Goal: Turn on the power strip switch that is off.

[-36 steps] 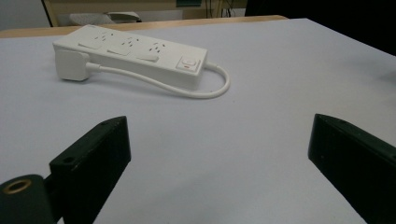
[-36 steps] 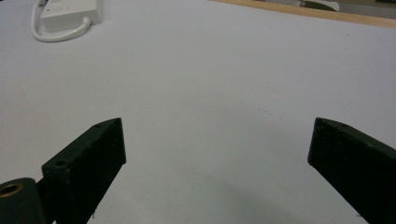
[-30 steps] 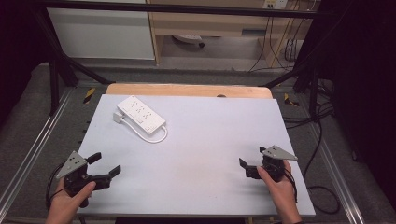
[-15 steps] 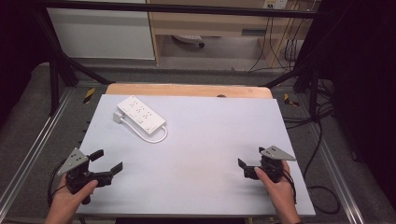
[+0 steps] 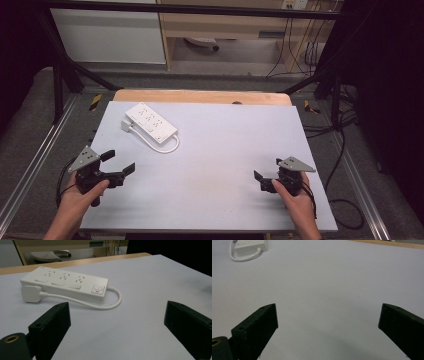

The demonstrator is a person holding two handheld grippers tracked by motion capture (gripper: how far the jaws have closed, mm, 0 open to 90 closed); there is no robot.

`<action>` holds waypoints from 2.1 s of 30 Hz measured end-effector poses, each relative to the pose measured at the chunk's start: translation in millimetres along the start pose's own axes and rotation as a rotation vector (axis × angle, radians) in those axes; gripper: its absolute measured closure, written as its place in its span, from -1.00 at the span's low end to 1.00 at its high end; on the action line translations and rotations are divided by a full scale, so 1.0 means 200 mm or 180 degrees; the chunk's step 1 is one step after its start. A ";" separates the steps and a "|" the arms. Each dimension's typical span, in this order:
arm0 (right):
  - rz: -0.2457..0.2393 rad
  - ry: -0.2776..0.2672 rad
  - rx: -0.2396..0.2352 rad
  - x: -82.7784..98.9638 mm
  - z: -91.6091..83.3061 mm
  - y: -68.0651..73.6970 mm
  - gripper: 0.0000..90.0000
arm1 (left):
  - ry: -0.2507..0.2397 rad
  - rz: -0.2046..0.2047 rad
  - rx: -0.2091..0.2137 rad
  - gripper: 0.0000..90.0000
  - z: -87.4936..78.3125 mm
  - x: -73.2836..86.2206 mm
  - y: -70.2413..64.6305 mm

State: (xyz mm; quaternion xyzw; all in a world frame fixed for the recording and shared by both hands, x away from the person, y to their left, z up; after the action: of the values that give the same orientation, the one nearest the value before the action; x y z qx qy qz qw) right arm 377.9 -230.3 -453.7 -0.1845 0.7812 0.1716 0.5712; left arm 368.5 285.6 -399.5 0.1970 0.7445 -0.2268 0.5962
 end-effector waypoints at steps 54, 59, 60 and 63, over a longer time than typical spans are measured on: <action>-0.0069 -0.0001 -0.0033 -0.01 -0.02 0.04 -0.94 | 0.0031 0.0094 -0.0047 -0.81 0.25 -0.23 0.04; -0.0086 0.0005 -0.0042 -0.01 -0.02 0.04 -0.94 | 0.0075 0.0119 -0.0048 -0.81 0.28 -0.27 0.05; -0.0090 0.0005 -0.0042 -0.01 -0.02 0.04 -0.94 | 0.0077 0.0110 -0.0048 -0.81 0.29 -0.27 0.05; -0.0093 0.0001 -0.0041 -0.01 -0.02 0.04 -0.94 | 0.0115 0.0116 -0.0016 -0.80 0.31 -0.28 0.06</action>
State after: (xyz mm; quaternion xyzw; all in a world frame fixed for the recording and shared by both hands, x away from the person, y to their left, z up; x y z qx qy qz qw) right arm 370.6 -224.6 -450.9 -0.1996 0.7774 0.1683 0.5722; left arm 436.8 258.4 -357.1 0.2130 0.7521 -0.2104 0.5872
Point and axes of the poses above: each handheld gripper's, and its own axes: z roughly forward along the jaws, x roughly out of its underside, y roughly to its left, the point moved 3 cm from there along z, roughly forward along the jaws, and after that the axes turned 12 degrees about -y, right-handed, at the moved point
